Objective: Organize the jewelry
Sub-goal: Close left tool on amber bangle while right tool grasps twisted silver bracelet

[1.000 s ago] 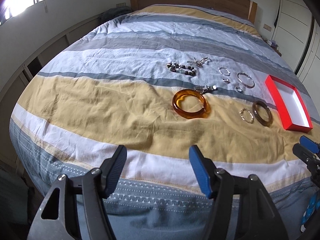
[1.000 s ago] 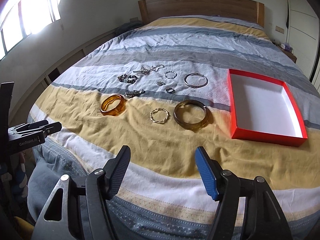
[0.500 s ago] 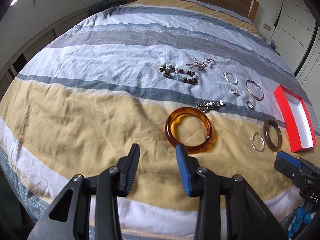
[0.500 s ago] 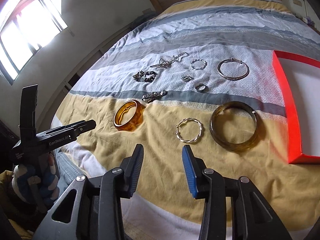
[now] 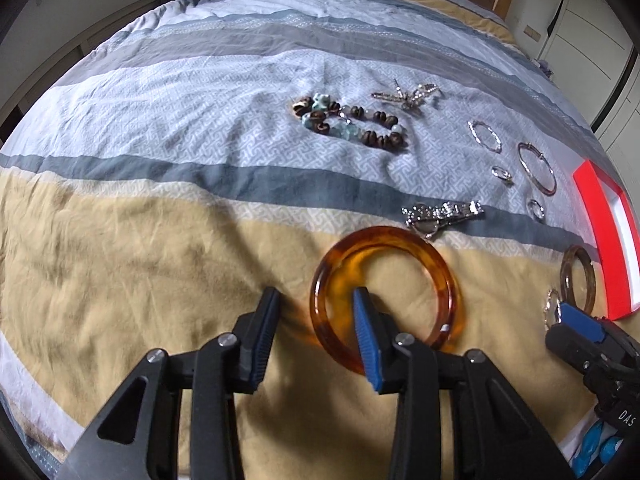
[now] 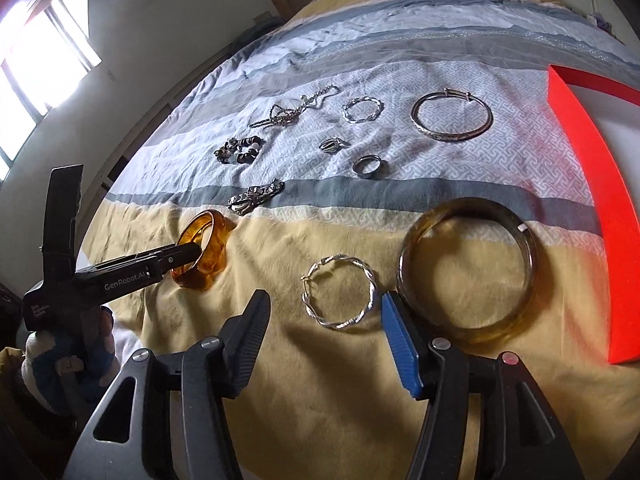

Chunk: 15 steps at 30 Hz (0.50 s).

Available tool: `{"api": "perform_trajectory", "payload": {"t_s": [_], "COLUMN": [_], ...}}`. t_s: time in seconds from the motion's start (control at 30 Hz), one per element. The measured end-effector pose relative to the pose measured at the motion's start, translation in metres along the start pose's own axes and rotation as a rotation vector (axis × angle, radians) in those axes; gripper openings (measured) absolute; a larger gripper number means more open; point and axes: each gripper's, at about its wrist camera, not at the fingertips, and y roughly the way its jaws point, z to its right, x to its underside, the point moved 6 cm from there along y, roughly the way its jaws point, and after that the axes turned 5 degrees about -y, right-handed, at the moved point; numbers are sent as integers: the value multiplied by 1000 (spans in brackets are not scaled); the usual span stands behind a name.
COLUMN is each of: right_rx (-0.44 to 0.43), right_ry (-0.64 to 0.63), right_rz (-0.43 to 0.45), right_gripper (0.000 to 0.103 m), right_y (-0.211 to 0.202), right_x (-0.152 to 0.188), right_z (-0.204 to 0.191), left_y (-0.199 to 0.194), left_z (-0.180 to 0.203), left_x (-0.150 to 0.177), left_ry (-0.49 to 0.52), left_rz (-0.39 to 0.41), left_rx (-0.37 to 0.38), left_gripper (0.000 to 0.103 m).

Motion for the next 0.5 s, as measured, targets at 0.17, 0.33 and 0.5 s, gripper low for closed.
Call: {"api": "perform_trajectory", "payload": {"t_s": [0.17, 0.33, 0.5], "right_rx": [59, 70, 49], "right_ry": [-55, -71, -70], "right_rz": [-8, -5, 15], "right_gripper": [52, 42, 42], "right_y": [15, 11, -9], "right_x": [-5, -5, -2], "right_z": [-5, -3, -7], "left_y": [7, 2, -22], "left_z": [7, 10, 11], "left_x": [-2, -2, 3], "left_ry": [40, 62, 50], "left_rz": [4, 32, 55], "left_rx": [-8, -29, -35], "left_gripper": [11, 10, 9]}}
